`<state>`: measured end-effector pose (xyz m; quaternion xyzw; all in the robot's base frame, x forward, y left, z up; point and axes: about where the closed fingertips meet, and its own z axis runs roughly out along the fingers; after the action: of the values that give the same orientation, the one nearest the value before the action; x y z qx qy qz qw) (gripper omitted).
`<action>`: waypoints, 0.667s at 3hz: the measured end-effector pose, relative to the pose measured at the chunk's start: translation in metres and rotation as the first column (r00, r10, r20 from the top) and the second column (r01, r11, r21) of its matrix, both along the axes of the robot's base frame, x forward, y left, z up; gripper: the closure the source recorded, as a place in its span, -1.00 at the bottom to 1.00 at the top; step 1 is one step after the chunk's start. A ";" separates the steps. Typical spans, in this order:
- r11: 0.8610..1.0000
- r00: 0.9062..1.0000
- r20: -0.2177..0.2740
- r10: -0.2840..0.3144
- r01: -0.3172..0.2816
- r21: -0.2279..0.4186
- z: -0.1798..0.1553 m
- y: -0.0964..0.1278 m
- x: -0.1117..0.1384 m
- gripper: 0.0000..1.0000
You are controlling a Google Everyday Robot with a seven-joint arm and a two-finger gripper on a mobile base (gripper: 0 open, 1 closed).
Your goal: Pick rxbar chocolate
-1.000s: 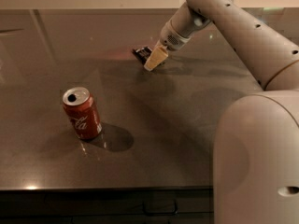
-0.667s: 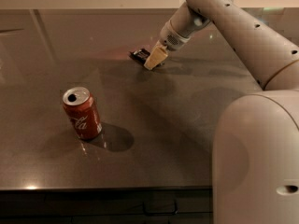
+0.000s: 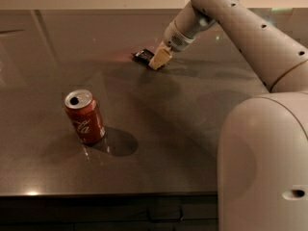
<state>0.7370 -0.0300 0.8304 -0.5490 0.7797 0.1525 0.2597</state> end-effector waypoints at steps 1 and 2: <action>1.000 1.000 0.000 0.000 0.000 0.000 0.000 0.000 0.000 1.00; 1.000 1.000 0.008 0.012 -0.012 0.029 0.022 -0.005 -0.008 1.00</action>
Offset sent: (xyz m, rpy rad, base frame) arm -0.0190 -0.0166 0.0593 0.0695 -0.0274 0.0211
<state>0.7287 -0.0346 0.8522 -0.5503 0.7731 0.1634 0.2697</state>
